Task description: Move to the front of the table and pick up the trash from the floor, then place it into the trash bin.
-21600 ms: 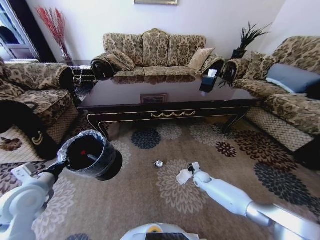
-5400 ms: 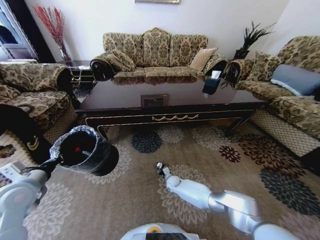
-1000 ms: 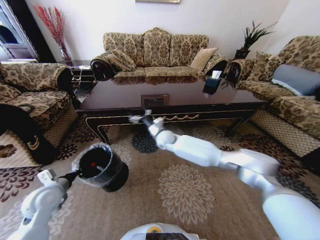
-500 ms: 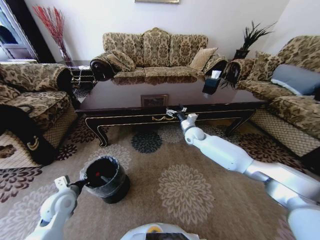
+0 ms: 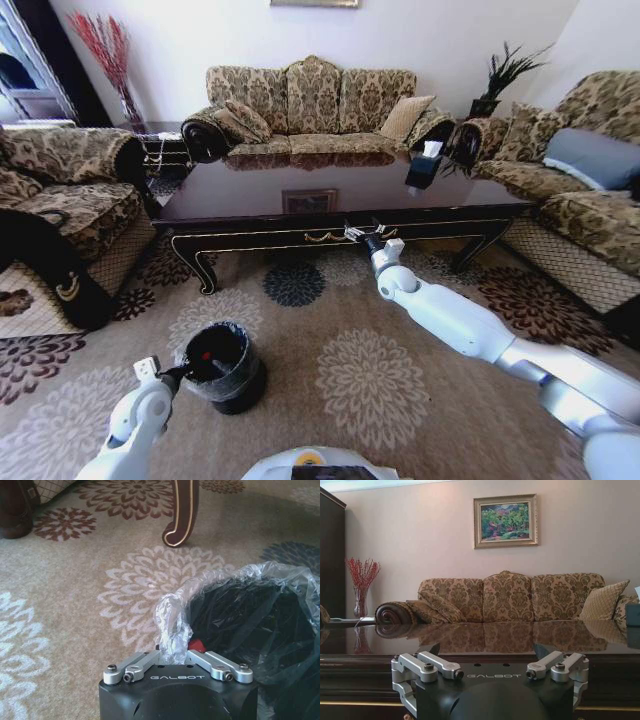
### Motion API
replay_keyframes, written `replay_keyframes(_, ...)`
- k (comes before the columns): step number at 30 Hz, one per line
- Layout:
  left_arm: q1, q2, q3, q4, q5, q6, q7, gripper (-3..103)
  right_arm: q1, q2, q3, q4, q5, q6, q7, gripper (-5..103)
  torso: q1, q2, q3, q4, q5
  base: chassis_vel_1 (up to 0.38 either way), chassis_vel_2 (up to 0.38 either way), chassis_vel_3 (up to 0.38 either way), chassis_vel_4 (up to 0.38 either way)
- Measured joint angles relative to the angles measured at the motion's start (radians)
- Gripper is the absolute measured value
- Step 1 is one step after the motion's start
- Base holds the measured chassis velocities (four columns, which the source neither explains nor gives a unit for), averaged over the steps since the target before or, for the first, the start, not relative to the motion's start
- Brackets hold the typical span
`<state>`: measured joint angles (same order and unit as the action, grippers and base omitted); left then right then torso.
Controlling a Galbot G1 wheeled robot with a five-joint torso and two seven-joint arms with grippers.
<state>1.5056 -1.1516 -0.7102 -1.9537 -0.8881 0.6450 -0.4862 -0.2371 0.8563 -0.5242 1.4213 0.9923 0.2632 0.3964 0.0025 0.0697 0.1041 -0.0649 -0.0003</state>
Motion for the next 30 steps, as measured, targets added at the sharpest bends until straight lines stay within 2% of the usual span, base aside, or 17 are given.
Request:
replay_keyframes(1,0.002,0.002,0.000,-0.007,-0.003,-0.005,0.001,6,-0.005,-0.001,0.004,0.000,-0.001,0.001,-0.001,100,0.000,0.000,0.000,-0.0002,-0.0005,0.000,0.000,0.000,0.000)
replay_keyframes(3,0.005,0.005,-0.002,-0.014,-0.006,-0.008,0.003,6,-0.008,-0.002,0.007,0.001,-0.001,0.003,-0.001,100,0.000,0.000,0.000,-0.0004,-0.0005,0.000,0.000,0.000,0.000)
replay_keyframes(4,0.019,0.016,-0.015,-0.039,-0.007,-0.014,0.004,16,-0.024,-0.007,0.026,0.003,-0.008,0.008,-0.004,100,0.000,0.000,0.000,-0.0006,-0.0004,0.000,0.000,0.000,0.000)
replay_keyframes(7,0.038,0.026,-0.035,-0.072,-0.002,-0.017,0.006,22,-0.043,-0.012,0.042,0.003,-0.027,0.008,-0.006,100,0.000,0.000,0.000,-0.0006,0.0001,0.000,0.000,0.000,0.000)
replay_keyframes(13,0.114,0.065,-0.141,-0.245,-0.023,-0.017,-0.034,49,-0.147,-0.034,0.128,0.019,-0.080,-0.001,-0.007,100,0.000,0.000,0.000,0.0002,0.0005,0.000,0.000,0.000,0.000)
replay_keyframes(16,0.123,0.091,-0.170,-0.335,-0.077,-0.005,-0.090,60,-0.278,-0.078,0.263,0.066,-0.144,-0.011,-0.010,100,0.000,0.000,0.000,0.0006,0.0012,0.000,0.000,0.000,0.000)
replay_keyframes(17,0.118,0.104,-0.170,-0.359,-0.101,0.003,-0.113,66,-0.340,-0.107,0.337,0.091,-0.178,-0.011,-0.012,100,0.000,0.000,0.000,-0.0006,0.0011,0.000,0.000,0.000,0.000)
replay_keyframes(18,0.120,0.108,-0.172,-0.368,-0.106,0.006,-0.120,66,-0.367,-0.119,0.371,0.102,-0.192,-0.011,-0.014,100,0.000,0.000,0.000,-0.0014,0.0005,0.000,0.000,0.000,0.000)
replay_keyframes(19,0.134,0.109,-0.181,-0.386,-0.104,0.005,-0.125,71,-0.425,-0.139,0.438,0.128,-0.209,-0.010,-0.019,100,0.000,0.000,0.000,-0.0020,-0.0005,0.000,0.000,0.000,0.000)
replay_keyframes(20,0.147,0.106,-0.191,-0.395,-0.092,-0.009,-0.113,76,-0.465,-0.146,0.487,0.146,-0.216,-0.011,-0.024,100,0.000,0.000,0.000,-0.0014,0.0005,0.000,0.000,0.000,0.000)
replay_keyframes(21,0.147,0.106,-0.191,-0.395,-0.092,-0.009,-0.113,76,-0.465,-0.146,0.487,0.146,-0.216,-0.011,-0.024,100,0.000,0.000,0.000,-0.0014,0.0005,0.000,0.000,0.000,0.000)
replay_keyframes(23,0.163,0.092,-0.218,-0.400,-0.040,-0.076,-0.041,87,-0.550,-0.152,0.592,0.185,-0.227,-0.013,-0.030,100,0.000,0.000,0.000,0.0000,0.0011,0.000,0.000,0.000,0.000)
replay_keyframes(24,0.168,0.085,-0.227,-0.398,-0.017,-0.108,-0.012,87,-0.575,-0.153,0.618,0.195,-0.229,-0.013,-0.030,100,0.000,0.000,0.000,0.0000,0.0003,0.000,0.000,0.000,0.000)
replay_keyframes(25,0.185,0.068,-0.251,-0.396,0.039,-0.200,0.058,92,-0.646,-0.153,0.688,0.223,-0.232,-0.009,-0.033,100,0.000,0.000,0.000,-0.0001,-0.0001,0.000,0.000,0.000,0.000)
replay_keyframes(26,0.199,0.058,-0.266,-0.399,0.060,-0.244,0.095,97,-0.688,-0.152,0.735,0.244,-0.231,-0.008,-0.042,100,0.000,0.000,0.000,-0.0001,0.0009,0.000,0.000,0.000,0.000)
replay_keyframes(27,0.199,0.058,-0.266,-0.399,0.060,-0.244,0.095,97,-0.688,-0.152,0.735,0.244,-0.231,-0.008,-0.042,100,0.000,0.000,0.000,-0.0001,0.0009,0.000,0.000,0.000,0.000)
replay_keyframes(30,0.233,0.034,-0.303,-0.417,0.103,-0.322,0.191,100,-0.772,-0.152,0.829,0.293,-0.225,0.000,-0.080,100,0.000,0.000,0.000,-0.0002,0.0001,0.000,0.000,0.000,0.000)
